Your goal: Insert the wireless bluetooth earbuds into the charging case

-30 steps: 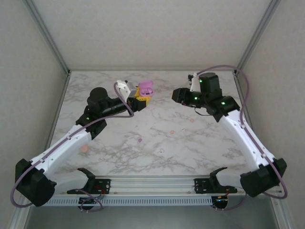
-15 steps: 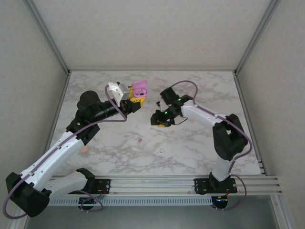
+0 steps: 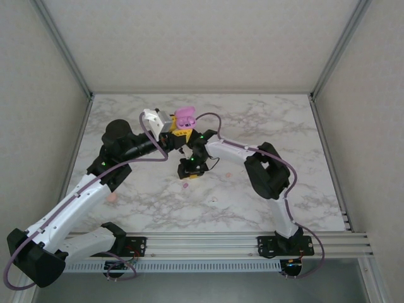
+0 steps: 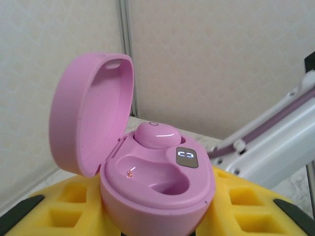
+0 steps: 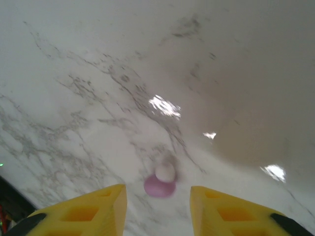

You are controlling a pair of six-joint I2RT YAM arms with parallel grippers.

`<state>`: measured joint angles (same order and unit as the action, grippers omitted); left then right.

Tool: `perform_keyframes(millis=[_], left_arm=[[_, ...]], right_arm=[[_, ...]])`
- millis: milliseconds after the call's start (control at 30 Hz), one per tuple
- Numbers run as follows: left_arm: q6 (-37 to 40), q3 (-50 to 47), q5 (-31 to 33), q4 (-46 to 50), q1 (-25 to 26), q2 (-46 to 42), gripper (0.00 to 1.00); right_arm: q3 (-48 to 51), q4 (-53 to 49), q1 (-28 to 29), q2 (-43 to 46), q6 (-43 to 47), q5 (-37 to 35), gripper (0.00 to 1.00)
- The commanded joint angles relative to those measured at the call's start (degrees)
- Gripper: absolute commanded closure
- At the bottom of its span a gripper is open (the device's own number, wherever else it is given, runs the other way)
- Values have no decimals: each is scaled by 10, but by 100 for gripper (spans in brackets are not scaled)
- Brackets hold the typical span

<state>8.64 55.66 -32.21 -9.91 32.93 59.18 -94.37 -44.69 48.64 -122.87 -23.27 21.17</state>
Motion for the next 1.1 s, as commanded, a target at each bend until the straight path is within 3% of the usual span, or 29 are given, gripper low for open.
perform_keyframes(millis=[0, 467, 1067], left_arm=[[6, 20, 6, -5, 6, -11, 71], [7, 22, 6, -6, 6, -4, 71], [6, 27, 3, -10, 7, 2, 71]], right_arm=[[-50, -66, 20, -37, 30, -51, 61], [-80, -118, 44, -70, 49, -129, 70], [60, -56, -6, 56, -31, -158, 73]])
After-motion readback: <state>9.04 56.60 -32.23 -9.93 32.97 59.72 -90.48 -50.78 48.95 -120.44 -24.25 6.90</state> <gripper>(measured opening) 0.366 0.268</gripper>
